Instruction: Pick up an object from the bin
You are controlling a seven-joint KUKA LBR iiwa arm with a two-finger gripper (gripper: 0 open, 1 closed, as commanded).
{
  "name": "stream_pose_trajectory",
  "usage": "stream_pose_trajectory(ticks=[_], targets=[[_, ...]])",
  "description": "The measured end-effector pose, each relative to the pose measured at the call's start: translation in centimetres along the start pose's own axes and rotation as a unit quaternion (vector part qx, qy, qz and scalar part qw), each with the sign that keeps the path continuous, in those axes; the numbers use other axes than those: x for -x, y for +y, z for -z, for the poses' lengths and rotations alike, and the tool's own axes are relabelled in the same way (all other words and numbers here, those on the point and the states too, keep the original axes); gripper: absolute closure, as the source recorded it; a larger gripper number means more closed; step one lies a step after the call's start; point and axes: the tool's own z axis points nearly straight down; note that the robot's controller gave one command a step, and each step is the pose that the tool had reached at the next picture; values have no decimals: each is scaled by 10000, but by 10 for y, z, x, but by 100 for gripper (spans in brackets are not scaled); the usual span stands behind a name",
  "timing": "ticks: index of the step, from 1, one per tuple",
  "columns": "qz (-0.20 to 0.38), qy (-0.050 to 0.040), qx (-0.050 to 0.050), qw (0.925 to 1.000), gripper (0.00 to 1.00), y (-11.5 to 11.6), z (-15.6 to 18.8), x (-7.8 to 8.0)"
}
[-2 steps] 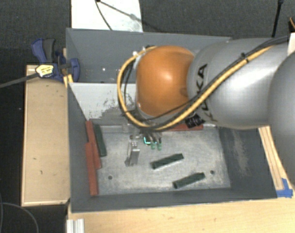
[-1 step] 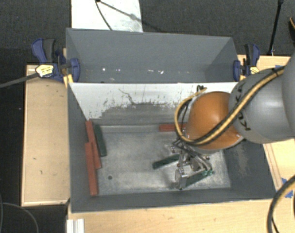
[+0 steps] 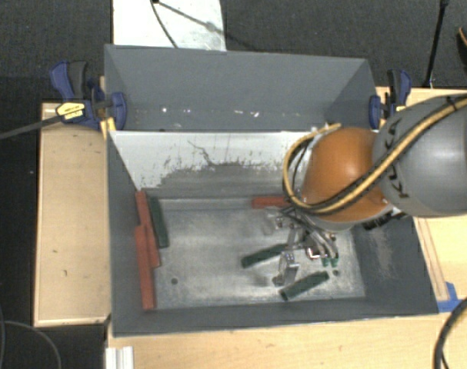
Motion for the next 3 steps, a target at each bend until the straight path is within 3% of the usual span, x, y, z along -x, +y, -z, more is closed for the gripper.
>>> stream_pose_trajectory(ticks=[1, 2, 3], targets=[[-123, -1, 1, 9999, 0, 1, 9, 5], [-199, 45, 1, 9998, 0, 1, -33, -4], [-223, 34, 0, 9997, 0, 1, -33, -4]])
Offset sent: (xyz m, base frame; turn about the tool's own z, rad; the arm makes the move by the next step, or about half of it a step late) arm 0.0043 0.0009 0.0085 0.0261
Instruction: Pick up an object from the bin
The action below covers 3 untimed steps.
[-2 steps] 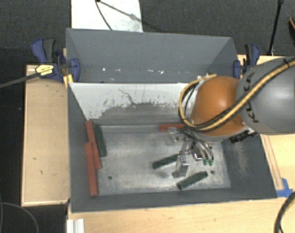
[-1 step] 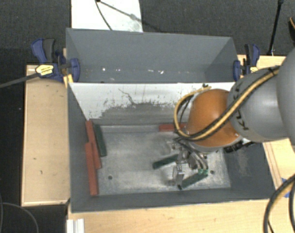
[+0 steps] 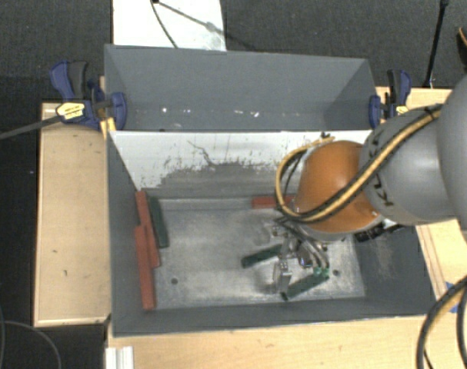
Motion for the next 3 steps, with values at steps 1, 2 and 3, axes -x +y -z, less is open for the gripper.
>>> stream_pose_trajectory(ticks=[1, 2, 3], targets=[[0, 0, 1, 10000, 100, 0, 0, 0], [-28, -39, 1, 10000, 100, 0, 50, 1], [-53, -31, 2, 10000, 100, 0, 56, 2]])
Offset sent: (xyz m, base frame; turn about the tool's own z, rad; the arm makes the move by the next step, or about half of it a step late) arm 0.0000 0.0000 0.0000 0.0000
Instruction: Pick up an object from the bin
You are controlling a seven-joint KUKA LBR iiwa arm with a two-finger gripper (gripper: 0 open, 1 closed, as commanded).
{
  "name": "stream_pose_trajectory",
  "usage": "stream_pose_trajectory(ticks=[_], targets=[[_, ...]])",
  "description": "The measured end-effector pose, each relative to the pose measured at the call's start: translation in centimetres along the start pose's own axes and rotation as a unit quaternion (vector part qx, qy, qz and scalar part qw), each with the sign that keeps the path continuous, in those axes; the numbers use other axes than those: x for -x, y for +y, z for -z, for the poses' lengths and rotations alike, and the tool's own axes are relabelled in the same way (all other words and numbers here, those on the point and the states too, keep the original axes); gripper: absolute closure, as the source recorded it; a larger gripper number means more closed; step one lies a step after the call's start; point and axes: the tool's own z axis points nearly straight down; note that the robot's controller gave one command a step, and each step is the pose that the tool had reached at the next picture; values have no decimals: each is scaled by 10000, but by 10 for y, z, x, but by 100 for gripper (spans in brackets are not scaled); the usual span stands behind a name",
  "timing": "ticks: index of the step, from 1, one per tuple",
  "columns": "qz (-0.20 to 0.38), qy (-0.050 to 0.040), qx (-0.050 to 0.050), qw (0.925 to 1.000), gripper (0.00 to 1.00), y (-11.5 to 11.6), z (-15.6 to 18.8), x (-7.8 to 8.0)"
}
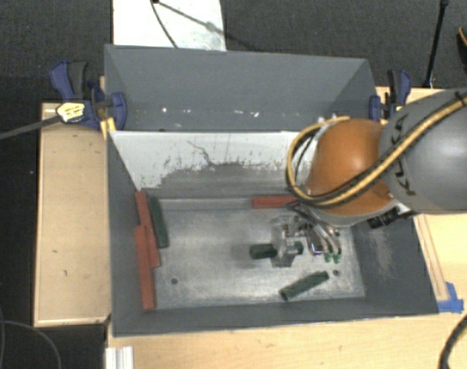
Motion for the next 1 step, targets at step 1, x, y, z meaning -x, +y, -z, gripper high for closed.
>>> stream_pose_trajectory(ticks=[1], targets=[[-24, -14, -2, 10000, 100, 0, 51, 2]])
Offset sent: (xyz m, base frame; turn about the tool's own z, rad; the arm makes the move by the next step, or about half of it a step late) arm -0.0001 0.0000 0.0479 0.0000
